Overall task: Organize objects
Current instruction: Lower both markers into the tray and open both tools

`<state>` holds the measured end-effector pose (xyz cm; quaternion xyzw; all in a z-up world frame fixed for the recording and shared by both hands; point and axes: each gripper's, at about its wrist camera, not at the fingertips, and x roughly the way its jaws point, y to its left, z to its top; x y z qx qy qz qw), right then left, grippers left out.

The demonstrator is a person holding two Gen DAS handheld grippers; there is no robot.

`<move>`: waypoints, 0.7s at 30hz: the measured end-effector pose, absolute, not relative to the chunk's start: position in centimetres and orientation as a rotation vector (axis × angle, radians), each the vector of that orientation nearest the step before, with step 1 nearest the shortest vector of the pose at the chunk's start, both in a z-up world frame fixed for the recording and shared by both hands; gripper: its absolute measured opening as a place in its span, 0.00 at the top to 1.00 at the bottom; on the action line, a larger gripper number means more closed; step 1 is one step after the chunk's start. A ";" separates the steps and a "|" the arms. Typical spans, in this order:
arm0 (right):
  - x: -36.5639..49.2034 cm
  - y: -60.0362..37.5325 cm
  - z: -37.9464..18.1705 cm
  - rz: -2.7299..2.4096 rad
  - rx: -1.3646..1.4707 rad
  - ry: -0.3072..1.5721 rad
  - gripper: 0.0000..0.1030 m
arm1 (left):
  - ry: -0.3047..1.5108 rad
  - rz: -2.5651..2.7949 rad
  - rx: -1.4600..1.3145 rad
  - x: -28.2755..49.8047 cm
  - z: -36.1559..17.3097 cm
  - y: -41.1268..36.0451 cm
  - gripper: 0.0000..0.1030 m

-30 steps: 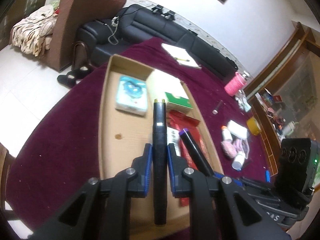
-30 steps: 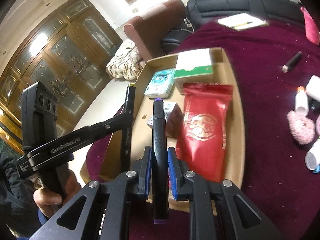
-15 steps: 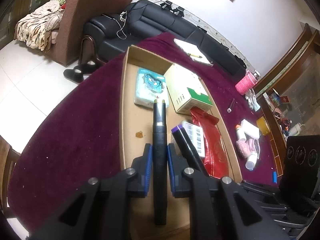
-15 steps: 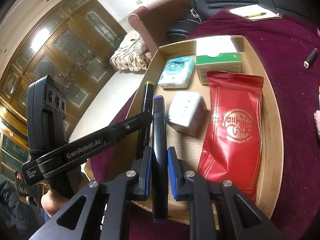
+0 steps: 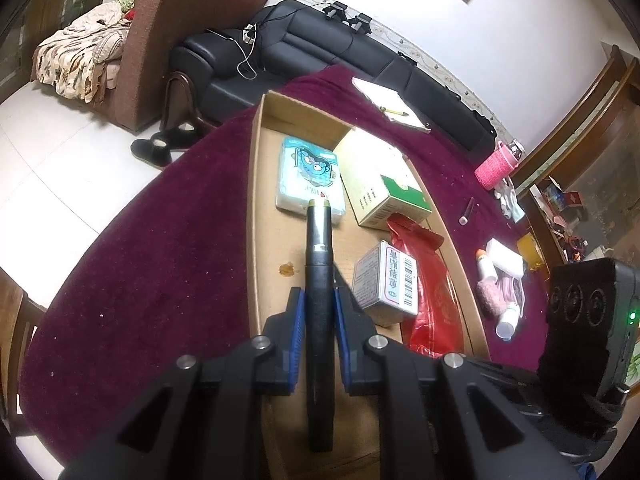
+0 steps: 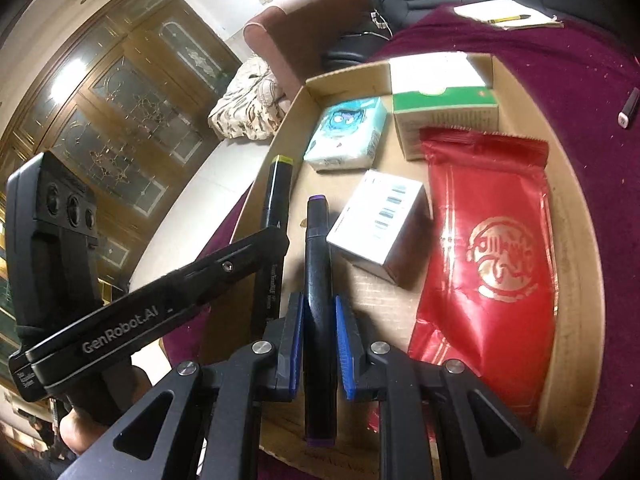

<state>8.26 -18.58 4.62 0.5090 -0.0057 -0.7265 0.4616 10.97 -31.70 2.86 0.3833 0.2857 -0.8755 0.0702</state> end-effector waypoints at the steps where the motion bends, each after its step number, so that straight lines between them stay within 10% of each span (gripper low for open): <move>1: 8.3 -18.6 4.5 -1.790 1.252 -0.011 0.83 | 0.849 -2.635 1.152 11.0 2.9 -31.7 0.86; 21: 8.7 -15.9 4.9 -1.795 1.210 -0.027 0.81 | 0.795 -2.657 1.147 11.3 4.0 -30.0 0.78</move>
